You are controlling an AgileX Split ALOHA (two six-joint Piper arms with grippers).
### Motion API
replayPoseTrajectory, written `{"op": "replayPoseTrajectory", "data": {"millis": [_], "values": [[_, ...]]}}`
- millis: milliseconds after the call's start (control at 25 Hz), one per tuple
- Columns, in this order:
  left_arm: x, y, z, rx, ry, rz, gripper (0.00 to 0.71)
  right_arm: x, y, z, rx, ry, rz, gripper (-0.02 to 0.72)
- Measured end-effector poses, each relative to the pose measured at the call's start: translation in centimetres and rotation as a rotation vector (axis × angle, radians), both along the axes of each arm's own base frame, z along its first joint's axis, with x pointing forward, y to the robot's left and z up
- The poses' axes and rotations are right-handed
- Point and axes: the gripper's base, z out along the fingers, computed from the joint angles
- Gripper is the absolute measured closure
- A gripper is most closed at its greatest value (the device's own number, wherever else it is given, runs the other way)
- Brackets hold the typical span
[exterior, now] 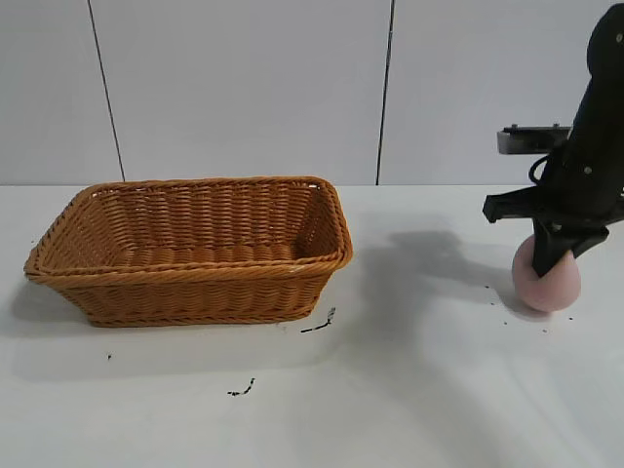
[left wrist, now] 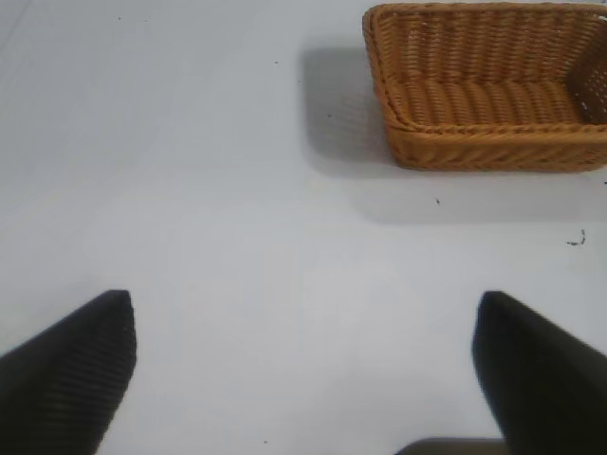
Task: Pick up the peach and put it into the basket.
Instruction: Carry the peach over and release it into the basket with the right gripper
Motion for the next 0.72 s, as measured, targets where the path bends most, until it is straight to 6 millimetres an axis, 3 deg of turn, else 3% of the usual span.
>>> {"op": "replayPoseTrajectory", "data": {"millis": [200,360,560,720], "values": [[0.0,0.0,0.0,0.0,0.0,0.0,0.017,0.6,2.0,4.3,0.01,-0.054,0.047,0.711],[0.0,0.0,0.0,0.0,0.0,0.0,0.017,1.3,6.2,6.4,0.047,-0.128,0.13,0.711],[0.0,0.0,0.0,0.0,0.0,0.0,0.017,1.5,13.6,6.5,0.11,-0.156,0.282,0.711],[0.0,0.0,0.0,0.0,0.0,0.0,0.017,1.2,19.7,4.8,0.137,-0.175,0.401,0.711]]}}
